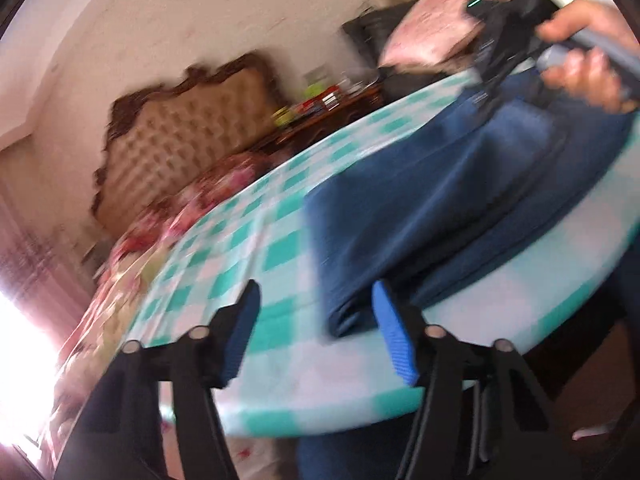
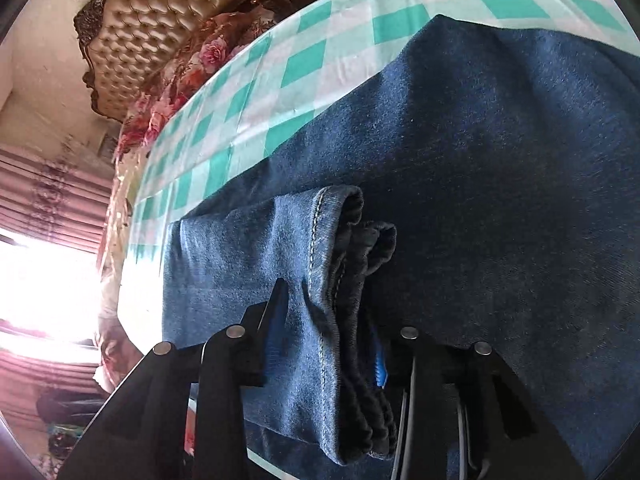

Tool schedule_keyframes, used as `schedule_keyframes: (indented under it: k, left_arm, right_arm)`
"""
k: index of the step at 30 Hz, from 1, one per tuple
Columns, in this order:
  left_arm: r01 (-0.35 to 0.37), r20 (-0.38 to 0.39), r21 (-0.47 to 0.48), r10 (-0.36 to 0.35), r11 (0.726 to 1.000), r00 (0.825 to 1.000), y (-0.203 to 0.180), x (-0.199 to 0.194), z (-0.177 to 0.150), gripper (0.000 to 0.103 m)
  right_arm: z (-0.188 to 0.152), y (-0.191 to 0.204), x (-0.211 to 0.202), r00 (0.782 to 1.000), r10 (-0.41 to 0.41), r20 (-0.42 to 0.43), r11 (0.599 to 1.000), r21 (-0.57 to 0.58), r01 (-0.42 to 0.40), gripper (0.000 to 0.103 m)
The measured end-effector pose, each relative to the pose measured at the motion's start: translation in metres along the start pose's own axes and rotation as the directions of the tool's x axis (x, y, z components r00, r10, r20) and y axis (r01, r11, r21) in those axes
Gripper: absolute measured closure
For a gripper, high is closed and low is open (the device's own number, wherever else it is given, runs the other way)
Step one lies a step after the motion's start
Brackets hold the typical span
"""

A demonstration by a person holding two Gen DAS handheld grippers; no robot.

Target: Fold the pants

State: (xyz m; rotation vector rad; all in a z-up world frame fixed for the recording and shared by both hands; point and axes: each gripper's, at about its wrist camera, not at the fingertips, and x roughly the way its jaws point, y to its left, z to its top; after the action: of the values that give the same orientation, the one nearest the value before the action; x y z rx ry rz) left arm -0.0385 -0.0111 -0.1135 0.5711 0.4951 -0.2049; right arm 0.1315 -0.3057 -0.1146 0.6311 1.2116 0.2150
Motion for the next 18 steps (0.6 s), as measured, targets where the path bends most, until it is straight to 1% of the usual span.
schedule_keyframes:
  k: [1, 3, 5, 7, 10, 11, 12, 13, 14, 15, 16, 18]
  left_arm:
    - [0.036, 0.021, 0.006, -0.037, 0.999, 0.999, -0.008, -0.004, 0.007, 0.056]
    - [0.133, 0.077, 0.019, -0.134, 0.991, 0.988, -0.029, -0.009, 0.026, 0.056]
    - [0.208, 0.137, 0.086, -0.219, 0.974, 0.966, -0.063, -0.015, 0.05, 0.057]
    - [0.254, 0.177, 0.128, -0.274, 0.959, 0.945, -0.091, -0.015, 0.068, 0.057]
    - [0.266, 0.164, 0.202, -0.3, 0.943, 0.94, -0.132, 0.002, 0.086, 0.058]
    - [0.27, 0.15, 0.219, -0.305, 0.938, 0.94, -0.141, 0.008, 0.089, 0.058]
    - [0.273, 0.135, 0.239, -0.31, 0.932, 0.941, -0.15, 0.013, 0.091, 0.058]
    - [0.268, 0.114, 0.268, -0.307, 0.925, 0.945, -0.161, 0.019, 0.093, 0.057]
    - [0.262, 0.094, 0.284, -0.299, 0.922, 0.95, -0.168, 0.024, 0.093, 0.056]
    - [0.259, 0.068, 0.304, -0.292, 0.917, 0.954, -0.176, 0.029, 0.093, 0.056]
    - [0.251, 0.06, 0.312, -0.283, 0.916, 0.957, -0.18, 0.032, 0.092, 0.056]
    - [0.228, 0.057, 0.299, -0.256, 0.927, 0.965, -0.184, 0.036, 0.094, 0.056]
  right_arm:
    - [0.001, -0.002, -0.001, 1.0, 0.012, -0.001, 1.0, 0.0, -0.012, 0.067]
    - [0.003, -0.003, 0.0, 0.999, 0.027, -0.017, 1.0, -0.007, -0.027, 0.066]
    - [0.007, -0.002, -0.002, 0.999, 0.043, -0.031, 0.998, -0.037, -0.044, 0.054]
    - [0.009, 0.002, -0.003, 0.998, 0.036, -0.045, 0.995, -0.095, -0.04, 0.049]
    - [0.013, 0.01, -0.003, 0.998, -0.01, -0.058, 0.983, -0.183, -0.001, 0.05]
    - [0.013, 0.013, -0.003, 0.998, -0.027, -0.063, 0.975, -0.223, 0.013, 0.066]
    - [0.014, 0.014, 0.0, 0.995, -0.047, -0.084, 0.967, -0.254, 0.024, 0.079]
    - [0.015, 0.014, 0.0, 0.994, -0.031, -0.104, 0.967, -0.255, 0.004, 0.086]
    - [0.016, 0.013, -0.001, 0.994, -0.015, -0.113, 0.965, -0.264, -0.015, 0.09]
    - [0.016, 0.014, -0.002, 0.993, -0.011, -0.118, 0.961, -0.275, -0.022, 0.09]
    - [0.016, 0.014, -0.005, 0.992, -0.001, -0.124, 0.957, -0.287, -0.035, 0.091]
    - [0.016, 0.015, -0.01, 0.991, 0.024, -0.133, 0.953, -0.296, -0.062, 0.093]
